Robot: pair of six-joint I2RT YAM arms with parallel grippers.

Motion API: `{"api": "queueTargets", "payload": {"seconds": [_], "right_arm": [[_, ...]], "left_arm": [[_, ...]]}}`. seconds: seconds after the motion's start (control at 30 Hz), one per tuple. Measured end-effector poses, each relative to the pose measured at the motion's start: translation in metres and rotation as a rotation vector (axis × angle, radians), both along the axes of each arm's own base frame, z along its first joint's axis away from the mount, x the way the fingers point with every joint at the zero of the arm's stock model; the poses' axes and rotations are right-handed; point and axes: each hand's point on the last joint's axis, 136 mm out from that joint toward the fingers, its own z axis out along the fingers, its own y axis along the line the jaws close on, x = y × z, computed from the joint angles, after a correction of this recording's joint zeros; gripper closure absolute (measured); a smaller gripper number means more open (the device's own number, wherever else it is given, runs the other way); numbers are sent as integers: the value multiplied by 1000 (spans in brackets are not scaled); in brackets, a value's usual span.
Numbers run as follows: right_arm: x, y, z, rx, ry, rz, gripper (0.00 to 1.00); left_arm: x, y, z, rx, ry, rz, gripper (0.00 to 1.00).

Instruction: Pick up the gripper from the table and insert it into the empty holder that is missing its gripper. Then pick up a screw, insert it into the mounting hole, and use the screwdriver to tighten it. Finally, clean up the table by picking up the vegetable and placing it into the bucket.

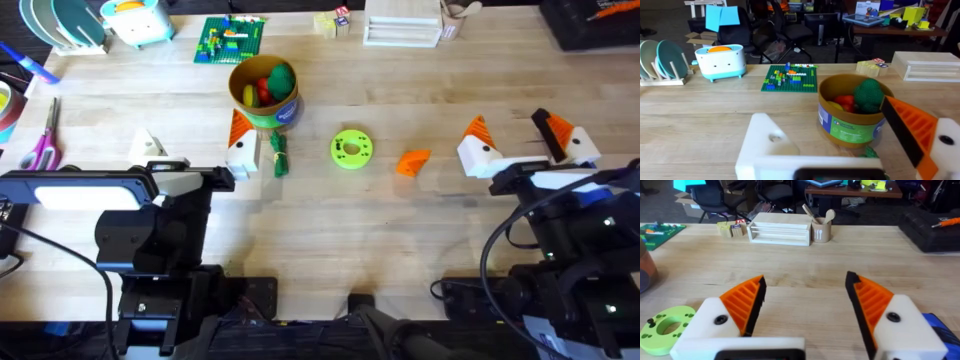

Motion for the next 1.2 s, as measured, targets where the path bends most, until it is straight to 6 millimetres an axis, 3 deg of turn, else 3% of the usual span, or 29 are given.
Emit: {"api": "queueTargets", "payload": {"seconds": [0.5,0.63,0.7,0.8,0.97,1.2], "right_arm": [[-4,1,-3,29,50,0,12],[-16,2,-8,62,188,2,11],[-22,2,1,66,238,1,11],[-31,2,31,65,279,0,11],[-31,3,74,66,292,0,11],[-27,3,91,66,290,3,10]], "left_arm": [[-3,0,-2,0,45,-2,11],[-16,-6,18,-3,136,-32,10],[-26,-9,32,-6,210,-50,10],[-42,-11,52,-12,348,-66,10],[-50,-26,87,-15,501,-157,10],[-47,-38,108,43,609,-253,9]]}}
